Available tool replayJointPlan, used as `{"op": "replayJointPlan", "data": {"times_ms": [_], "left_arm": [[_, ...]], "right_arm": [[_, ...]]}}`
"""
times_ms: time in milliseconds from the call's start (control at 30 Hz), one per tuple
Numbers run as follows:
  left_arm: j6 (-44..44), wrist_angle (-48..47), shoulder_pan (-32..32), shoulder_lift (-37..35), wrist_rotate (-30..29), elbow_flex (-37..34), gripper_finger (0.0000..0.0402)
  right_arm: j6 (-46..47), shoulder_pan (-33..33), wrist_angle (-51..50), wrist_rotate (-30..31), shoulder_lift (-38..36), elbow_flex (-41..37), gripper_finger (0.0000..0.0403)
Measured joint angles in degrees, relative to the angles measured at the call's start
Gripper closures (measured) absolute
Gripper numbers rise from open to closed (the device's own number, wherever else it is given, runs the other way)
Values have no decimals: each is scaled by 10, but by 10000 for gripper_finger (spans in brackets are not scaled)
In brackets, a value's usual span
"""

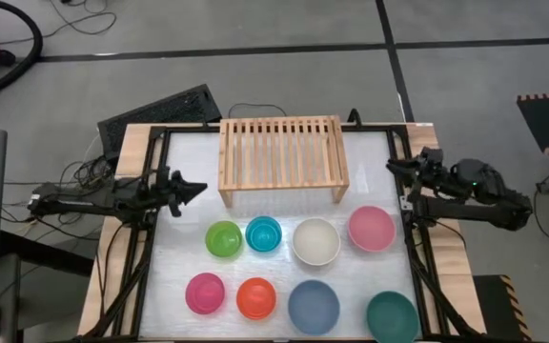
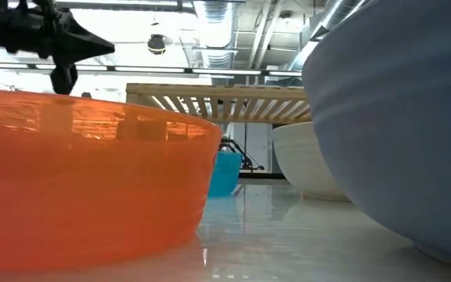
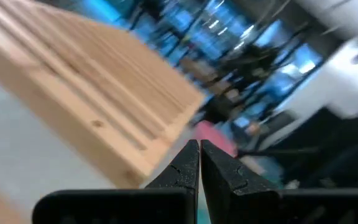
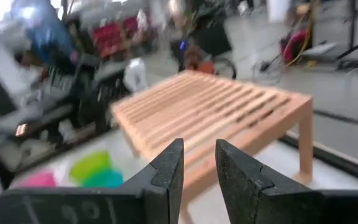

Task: Place and stack bowls onto a shelf
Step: Put the large dark blue bowl on the shelf

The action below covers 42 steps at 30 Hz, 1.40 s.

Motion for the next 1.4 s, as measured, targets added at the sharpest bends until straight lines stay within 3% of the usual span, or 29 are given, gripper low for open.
{"op": "replayJointPlan", "data": {"times_ms": [133, 233, 433, 733, 900, 1033, 1200, 1400], "left_arm": [[9, 125, -7, -49, 39, -93, 401], [6, 46, -10, -72, 17, -91, 401], [0, -21, -12, -82, -6, -92, 401], [-6, -10, -12, -76, -58, -92, 401], [60, -9, -12, -72, -74, -93, 401], [117, -10, -12, -68, -81, -92, 401], [121, -10, -12, -68, -111, -92, 401], [83, 2, -12, -68, -69, -90, 363]], "right_arm": [[22, 0, -6, 28, -1, -26, 284], [23, 1, 41, 32, -2, -46, 284], [14, 1, 140, 28, -2, -116, 284], [3, 2, 282, 28, -2, -237, 284], [2, 2, 301, 27, -1, -278, 284], [-48, 1, 359, 26, 7, -295, 284], [-64, 1, 364, 26, 17, -297, 284], [-48, -5, 390, 26, 18, -287, 266]]}}
